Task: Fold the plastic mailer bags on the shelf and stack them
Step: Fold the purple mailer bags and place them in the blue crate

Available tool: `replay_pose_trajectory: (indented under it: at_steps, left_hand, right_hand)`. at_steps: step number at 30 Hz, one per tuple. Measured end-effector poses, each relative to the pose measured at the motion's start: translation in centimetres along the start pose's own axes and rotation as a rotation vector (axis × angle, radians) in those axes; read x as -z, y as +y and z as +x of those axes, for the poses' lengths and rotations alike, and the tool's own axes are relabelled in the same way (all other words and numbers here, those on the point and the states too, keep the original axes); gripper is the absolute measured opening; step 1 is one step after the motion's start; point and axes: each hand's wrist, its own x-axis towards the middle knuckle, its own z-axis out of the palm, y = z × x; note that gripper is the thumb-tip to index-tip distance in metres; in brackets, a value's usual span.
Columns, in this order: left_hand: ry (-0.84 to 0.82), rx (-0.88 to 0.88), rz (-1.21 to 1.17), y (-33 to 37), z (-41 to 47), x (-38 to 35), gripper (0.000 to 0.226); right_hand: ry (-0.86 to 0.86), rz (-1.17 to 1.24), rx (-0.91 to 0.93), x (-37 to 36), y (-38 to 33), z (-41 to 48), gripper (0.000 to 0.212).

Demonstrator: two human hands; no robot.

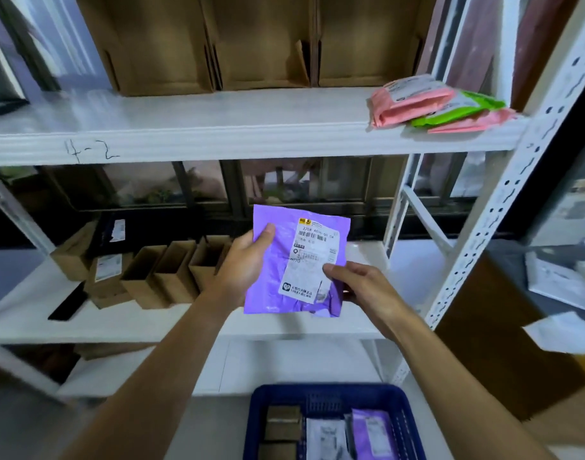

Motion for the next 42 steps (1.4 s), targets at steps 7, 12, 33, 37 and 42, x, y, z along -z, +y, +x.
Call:
replay_pose_trajectory:
  at_steps: [7, 12, 33, 37, 42]
  left_hand:
    - [-0.113, 0.149, 0.043, -5.0, 0.2, -0.3, 0.026]
    - [-0.196, 0.238, 0.117, -9.2, 0.2, -0.1, 0.024]
    - [-0.232, 0.532, 0.200, -30.8, 2.8, 0.4, 0.020]
    - [-0.196, 0.582, 0.193, -34.3, 2.2, -1.0, 0.020]
    - [-0.148, 0.645, 0.162, -39.5, 1.3, -3.1, 0.026]
  right_hand:
    - [0.060, -0.002, -0.094, 1.9, 5.0, -0.4, 0.033]
    - [0.115, 0.017, -0.174, 2.6, 9.2, -0.6, 0.030]
    - [0.210, -0.005, -0.449, 7.5, 27.7, -0.8, 0.030]
    - [0.207, 0.009, -0.472, 9.0, 30.0, -0.7, 0.031]
    - [0.186, 0.008, -0.512, 11.2, 33.6, -0.7, 0.030]
